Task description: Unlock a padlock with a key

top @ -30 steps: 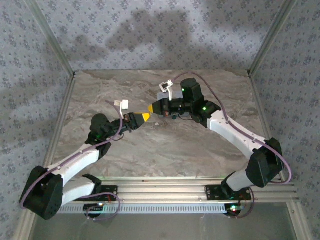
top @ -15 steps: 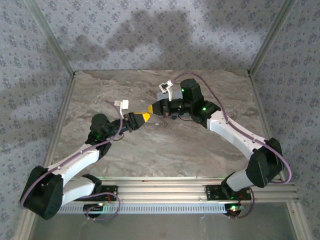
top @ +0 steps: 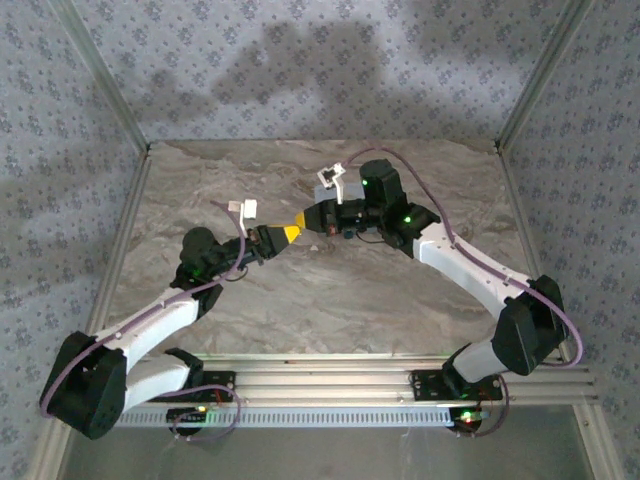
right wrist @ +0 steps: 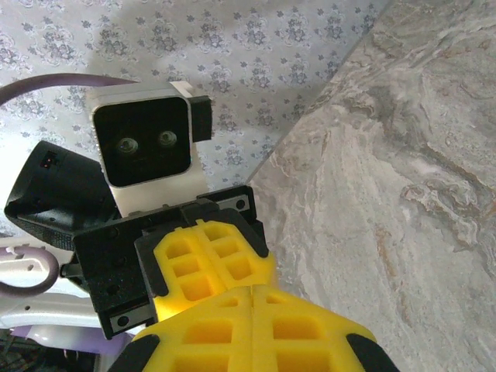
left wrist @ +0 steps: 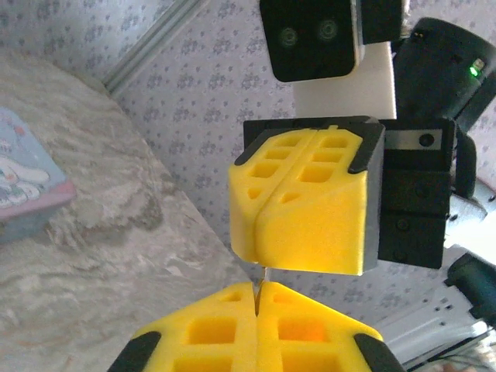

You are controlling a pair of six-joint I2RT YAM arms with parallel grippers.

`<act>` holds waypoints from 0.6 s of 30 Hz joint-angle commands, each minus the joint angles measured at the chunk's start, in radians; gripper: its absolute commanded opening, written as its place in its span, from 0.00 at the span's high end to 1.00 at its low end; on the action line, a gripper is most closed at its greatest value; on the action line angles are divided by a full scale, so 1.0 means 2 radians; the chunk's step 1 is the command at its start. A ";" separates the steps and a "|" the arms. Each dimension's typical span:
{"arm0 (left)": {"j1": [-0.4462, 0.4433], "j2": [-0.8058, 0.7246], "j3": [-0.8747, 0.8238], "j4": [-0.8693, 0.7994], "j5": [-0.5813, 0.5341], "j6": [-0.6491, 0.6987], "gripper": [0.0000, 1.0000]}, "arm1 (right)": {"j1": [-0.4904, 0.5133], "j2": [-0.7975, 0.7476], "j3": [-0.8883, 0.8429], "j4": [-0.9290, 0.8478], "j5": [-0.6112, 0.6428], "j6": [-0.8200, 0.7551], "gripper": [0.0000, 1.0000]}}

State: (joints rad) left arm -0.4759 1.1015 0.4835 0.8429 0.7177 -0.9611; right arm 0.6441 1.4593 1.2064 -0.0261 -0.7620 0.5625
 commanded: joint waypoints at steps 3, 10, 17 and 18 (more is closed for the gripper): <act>0.004 -0.013 0.014 0.003 -0.004 0.022 1.00 | 0.005 -0.008 -0.003 0.012 0.008 0.011 1.00; 0.007 -0.026 0.014 -0.045 -0.006 0.053 1.00 | 0.005 -0.008 -0.003 0.002 0.020 0.012 0.80; 0.012 -0.048 0.022 -0.165 -0.020 0.128 1.00 | -0.008 -0.023 -0.003 -0.041 0.082 0.006 0.59; 0.012 -0.053 0.027 -0.198 -0.026 0.146 1.00 | -0.013 -0.027 -0.003 -0.059 0.111 0.003 0.58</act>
State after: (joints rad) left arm -0.4561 1.0332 0.4839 0.6033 0.6910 -0.7891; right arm 0.6407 1.4506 1.2030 -0.0616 -0.6632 0.5835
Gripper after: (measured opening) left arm 0.049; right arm 0.414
